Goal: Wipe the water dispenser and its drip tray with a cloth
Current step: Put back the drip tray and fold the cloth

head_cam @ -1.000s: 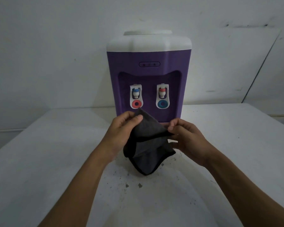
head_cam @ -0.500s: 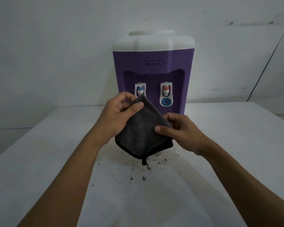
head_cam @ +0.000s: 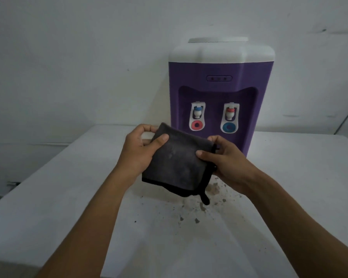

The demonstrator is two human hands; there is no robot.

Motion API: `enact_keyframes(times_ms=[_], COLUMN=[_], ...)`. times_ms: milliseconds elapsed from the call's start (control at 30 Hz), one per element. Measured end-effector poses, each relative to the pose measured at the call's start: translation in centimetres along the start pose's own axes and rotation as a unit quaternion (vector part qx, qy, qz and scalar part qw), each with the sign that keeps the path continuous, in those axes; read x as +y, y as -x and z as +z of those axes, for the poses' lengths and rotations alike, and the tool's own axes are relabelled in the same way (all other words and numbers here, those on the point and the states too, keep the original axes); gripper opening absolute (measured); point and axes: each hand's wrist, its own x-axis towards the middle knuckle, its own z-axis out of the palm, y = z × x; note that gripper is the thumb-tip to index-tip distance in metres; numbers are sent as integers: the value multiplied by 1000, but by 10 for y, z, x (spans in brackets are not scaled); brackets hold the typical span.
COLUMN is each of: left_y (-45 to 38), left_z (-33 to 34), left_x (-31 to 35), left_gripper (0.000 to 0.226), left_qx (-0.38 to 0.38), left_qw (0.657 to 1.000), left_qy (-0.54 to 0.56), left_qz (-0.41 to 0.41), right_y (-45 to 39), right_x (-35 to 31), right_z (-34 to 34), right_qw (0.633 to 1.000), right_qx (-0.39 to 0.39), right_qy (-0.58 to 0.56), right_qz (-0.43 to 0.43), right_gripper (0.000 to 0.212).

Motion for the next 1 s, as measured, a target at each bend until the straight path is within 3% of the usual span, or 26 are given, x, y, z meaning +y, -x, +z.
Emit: enact_keyframes(times_ms=[167,300,400,500,700,833,1000], left_y=[-7,-30,-54,-81,-136,-170,-197], left_z=[-42,-72,-91,-104,-118,-119,-115], left_x=[-23,-39,-54,-66,-91,-114,-144], left_gripper=[59,41,31,21,14,6,38], left_qx=[45,89,119,122,127,169,165], left_qw=[990,986,981,977,980,978,981], left_qy=[86,68,66,84,69,38,-21], left_qz=[-100,-121,-137,-153,-135,-118,-98], right_y=[-32,-65,-100,-134,-189,-233,-274], right_x=[2,13,27,34,45,51,66], right_z=[39,75,97,114,132,135,131], right_qw=[991,994,992,988,937,911,905], right_qx=[19,35,104,152,176,175,182], right_qy=[-126,37,39,34,258,332,365], right_qz=[43,99,60,8,-154,-173,-119], right_gripper=[51,28,16,23,29,29,25])
